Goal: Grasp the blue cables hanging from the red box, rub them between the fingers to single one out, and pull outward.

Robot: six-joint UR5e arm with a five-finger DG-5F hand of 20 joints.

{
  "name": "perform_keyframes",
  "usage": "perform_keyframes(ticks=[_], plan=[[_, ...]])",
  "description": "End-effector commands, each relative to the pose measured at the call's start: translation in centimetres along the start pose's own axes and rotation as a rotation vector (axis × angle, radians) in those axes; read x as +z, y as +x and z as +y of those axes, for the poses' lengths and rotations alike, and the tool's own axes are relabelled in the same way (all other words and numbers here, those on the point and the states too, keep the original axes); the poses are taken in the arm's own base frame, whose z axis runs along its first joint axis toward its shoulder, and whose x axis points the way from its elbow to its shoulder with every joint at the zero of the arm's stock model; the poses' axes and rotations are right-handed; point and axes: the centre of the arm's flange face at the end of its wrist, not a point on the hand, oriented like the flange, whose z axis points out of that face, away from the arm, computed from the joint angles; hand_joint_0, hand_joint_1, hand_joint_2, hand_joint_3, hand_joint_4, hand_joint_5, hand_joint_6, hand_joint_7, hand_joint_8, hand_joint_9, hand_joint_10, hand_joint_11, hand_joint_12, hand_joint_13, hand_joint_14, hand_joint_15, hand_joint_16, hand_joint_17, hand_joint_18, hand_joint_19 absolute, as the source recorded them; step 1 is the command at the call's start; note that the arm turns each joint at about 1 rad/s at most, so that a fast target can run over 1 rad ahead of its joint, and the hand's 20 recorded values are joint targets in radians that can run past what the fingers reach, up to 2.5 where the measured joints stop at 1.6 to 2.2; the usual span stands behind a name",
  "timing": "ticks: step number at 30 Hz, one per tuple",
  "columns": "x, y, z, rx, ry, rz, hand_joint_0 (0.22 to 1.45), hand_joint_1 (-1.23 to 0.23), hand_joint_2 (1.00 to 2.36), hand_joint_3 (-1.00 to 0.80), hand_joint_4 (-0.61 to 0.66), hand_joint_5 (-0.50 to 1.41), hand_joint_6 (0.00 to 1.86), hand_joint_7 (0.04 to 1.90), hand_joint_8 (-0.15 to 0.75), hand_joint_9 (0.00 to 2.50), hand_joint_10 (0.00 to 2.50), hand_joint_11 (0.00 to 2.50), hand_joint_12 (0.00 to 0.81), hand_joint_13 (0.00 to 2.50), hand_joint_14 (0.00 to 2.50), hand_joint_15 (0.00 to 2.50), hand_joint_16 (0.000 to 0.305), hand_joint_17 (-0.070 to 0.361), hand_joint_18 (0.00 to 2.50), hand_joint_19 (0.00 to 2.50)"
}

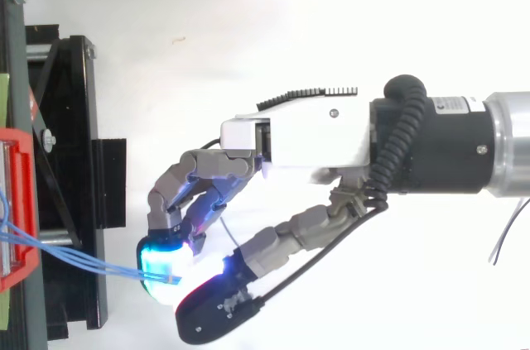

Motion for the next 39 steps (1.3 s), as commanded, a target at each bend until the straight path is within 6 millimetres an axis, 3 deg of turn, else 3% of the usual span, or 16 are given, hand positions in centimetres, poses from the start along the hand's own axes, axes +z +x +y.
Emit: perform_keyframes(ticks=[1, 3, 11, 15, 20, 26, 35, 38, 39], plan=[[-0.4, 0.1, 0.6, 0.012, 0.004, 0.002, 0.56, -0.75, 1.01, -0.43, 0.15, -0.12, 0.89, 0.90, 0.348, 0.83, 0.01, 0.47, 0.398, 0.49, 0.01, 0.34, 0.052, 0.117, 0.17, 0.46], [-0.6, 0.1, 1.0, 0.017, 0.003, 0.003, 0.53, -0.80, 1.00, -0.50, 0.16, -0.12, 0.90, 0.90, 0.358, 0.85, 0.01, 0.47, 0.409, 0.50, 0.01, 0.34, 0.054, 0.121, 0.18, 0.45], [-0.6, 0.5, 1.1, 0.034, 0.001, 0.007, 0.50, -0.88, 1.00, -0.50, 0.16, -0.10, 0.90, 0.92, 0.384, 0.95, 0.01, 0.51, 0.429, 0.58, 0.01, 0.37, 0.057, 0.127, 0.16, 0.48], [-0.6, 0.7, 1.1, 0.037, 0.000, 0.010, 0.58, -0.83, 1.00, -0.50, 0.14, -0.08, 0.89, 0.99, 0.385, 1.05, 0.02, 0.54, 0.403, 0.63, 0.01, 0.40, 0.051, 0.115, 0.12, 0.50], [-0.6, 0.7, 1.2, 0.037, -0.001, 0.009, 0.57, -0.67, 1.01, -0.39, 0.06, -0.06, 0.86, 1.03, 0.368, 1.06, 0.01, 0.44, 0.396, 0.61, 0.02, 0.40, 0.047, 0.105, 0.04, 0.58], [-0.6, 0.7, 1.1, 0.044, 0.001, 0.009, 0.57, -0.67, 1.01, -0.36, 0.05, -0.05, 0.82, 0.99, 0.368, 1.05, 0.01, 0.43, 0.394, 0.61, 0.02, 0.40, 0.047, 0.106, 0.06, 0.59], [-0.4, 0.5, 2.1, 0.073, -0.018, -0.010, 0.55, -0.67, 1.01, -0.41, 0.14, -0.03, 0.63, 1.15, 0.367, 1.02, 0.01, 0.40, 0.399, 0.62, 0.01, 0.39, 0.047, 0.105, 0.06, 0.60], [-0.3, -0.2, 2.5, 0.094, -0.027, -0.081, 0.55, -0.70, 1.01, -0.41, 0.15, -0.04, 0.64, 1.14, 0.376, 1.02, 0.01, 0.42, 0.399, 0.63, 0.02, 0.40, 0.047, 0.105, 0.08, 0.59], [-0.4, -0.5, 2.5, 0.093, -0.026, -0.110, 0.55, -0.73, 1.01, -0.41, 0.15, -0.06, 0.71, 1.02, 0.387, 1.02, 0.01, 0.48, 0.404, 0.64, 0.02, 0.42, 0.046, 0.105, 0.10, 0.61]])
